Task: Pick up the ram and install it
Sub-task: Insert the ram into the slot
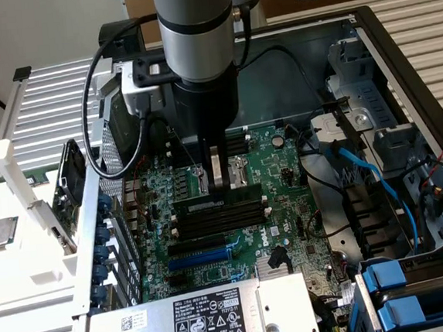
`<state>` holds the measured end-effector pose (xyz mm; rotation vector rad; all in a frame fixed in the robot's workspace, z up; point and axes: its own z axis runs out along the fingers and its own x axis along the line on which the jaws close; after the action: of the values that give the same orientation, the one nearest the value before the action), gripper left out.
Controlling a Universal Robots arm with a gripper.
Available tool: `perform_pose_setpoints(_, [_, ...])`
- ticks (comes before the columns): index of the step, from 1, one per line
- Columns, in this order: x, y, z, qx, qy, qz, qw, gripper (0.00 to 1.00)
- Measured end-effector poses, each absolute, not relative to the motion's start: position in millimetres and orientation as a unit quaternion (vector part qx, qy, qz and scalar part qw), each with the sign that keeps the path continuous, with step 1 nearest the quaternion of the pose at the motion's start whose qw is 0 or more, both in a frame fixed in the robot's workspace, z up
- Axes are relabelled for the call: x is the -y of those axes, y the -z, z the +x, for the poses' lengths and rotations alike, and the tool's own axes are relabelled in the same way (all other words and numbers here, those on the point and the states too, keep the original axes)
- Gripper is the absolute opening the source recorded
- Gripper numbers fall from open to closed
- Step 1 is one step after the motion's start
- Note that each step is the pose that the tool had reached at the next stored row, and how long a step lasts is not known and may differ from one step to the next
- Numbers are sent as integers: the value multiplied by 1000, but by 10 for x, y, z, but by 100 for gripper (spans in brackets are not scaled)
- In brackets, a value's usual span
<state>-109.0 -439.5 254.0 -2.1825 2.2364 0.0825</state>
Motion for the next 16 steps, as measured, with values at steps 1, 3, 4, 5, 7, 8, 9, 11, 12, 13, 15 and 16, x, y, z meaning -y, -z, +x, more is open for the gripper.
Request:
perform_pose_setpoints(1, [4395,-2528,-1090,-715,-26,-698,8,12])
perform_pose_setpoints(3, [4395,-2506,-1090,-715,-26,-698,8,12])
perform_pose_setpoints(4, [4397,-2501,-1090,-715,-26,-698,8,12])
perform_pose_setpoints(5, [4400,-2497,-1088,-715,-26,-698,8,12])
perform_pose_setpoints(7, [4415,-2490,-1085,-715,-27,-698,8,12])
perform_pose_setpoints(8, [4417,-2487,-1085,-715,-27,-698,8,12])
perform_pose_setpoints(9, [4422,-2486,-1084,-715,-27,-698,7,12])
perform_pose_setpoints(11, [4436,-2484,-1078,-715,-27,-698,7,12])
perform_pose_setpoints(12, [4439,-2481,-1074,-715,-27,-698,7,12])
perform_pose_setpoints(13, [4439,-2478,-1069,-715,-27,-698,7,12])
perform_pose_setpoints(15, [4440,-2475,-1066,-715,-27,-698,7,12])
perform_pose_setpoints(16, [4440,-2469,-1066,-715,-27,-699,7,12])
